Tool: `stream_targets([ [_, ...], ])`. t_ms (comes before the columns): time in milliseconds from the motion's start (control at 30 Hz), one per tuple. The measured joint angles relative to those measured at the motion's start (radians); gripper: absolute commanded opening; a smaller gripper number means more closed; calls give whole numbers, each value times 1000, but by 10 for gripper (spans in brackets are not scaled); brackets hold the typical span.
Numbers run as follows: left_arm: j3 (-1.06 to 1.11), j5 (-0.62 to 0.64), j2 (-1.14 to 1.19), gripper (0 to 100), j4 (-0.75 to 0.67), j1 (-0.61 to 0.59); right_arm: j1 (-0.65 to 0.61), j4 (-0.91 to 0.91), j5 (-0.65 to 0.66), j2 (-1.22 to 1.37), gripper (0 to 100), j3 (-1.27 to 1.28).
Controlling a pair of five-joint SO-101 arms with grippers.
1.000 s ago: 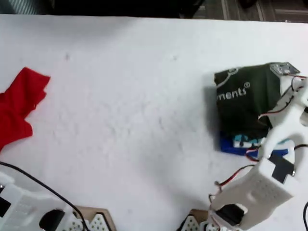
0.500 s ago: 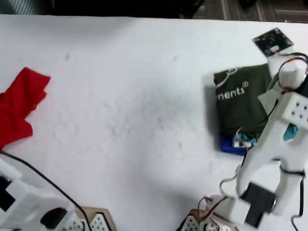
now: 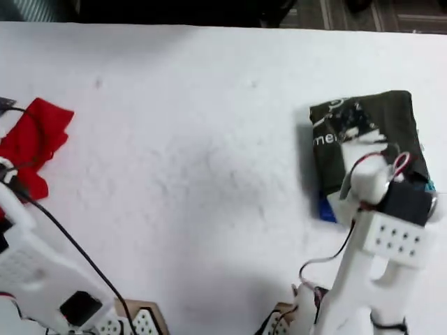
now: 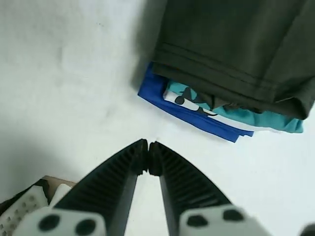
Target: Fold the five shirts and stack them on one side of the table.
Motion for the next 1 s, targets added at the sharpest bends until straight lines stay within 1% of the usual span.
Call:
stream_targets([
  [133, 0, 0, 100, 204, -97, 31, -32, 0, -48, -81, 17, 43],
  [267, 0, 0, 201, 80, -172, 37, -29, 0, -69, -120, 17, 48],
  [333, -2, 2, 226, 24, -187, 48, -31, 0, -78, -124, 17, 48],
  [467, -15, 2, 244, 22, -183, 63, -31, 0, -106, -126, 17, 48],
  [600, -126, 2, 253, 22, -61, 81, -32, 0, -112, -126, 17, 48],
  [733, -322, 11, 215, 22, 137, 158, -31, 0, -112, -126, 17, 48],
  [800, -425, 66, 173, 22, 196, 199, -32, 0, -112, -126, 17, 48],
  [867, -508, 144, 123, 22, 213, 230, -32, 0, -112, -126, 17, 48],
  [1000, -577, 276, -3, 22, 227, 292, -32, 0, -112, -126, 17, 48],
])
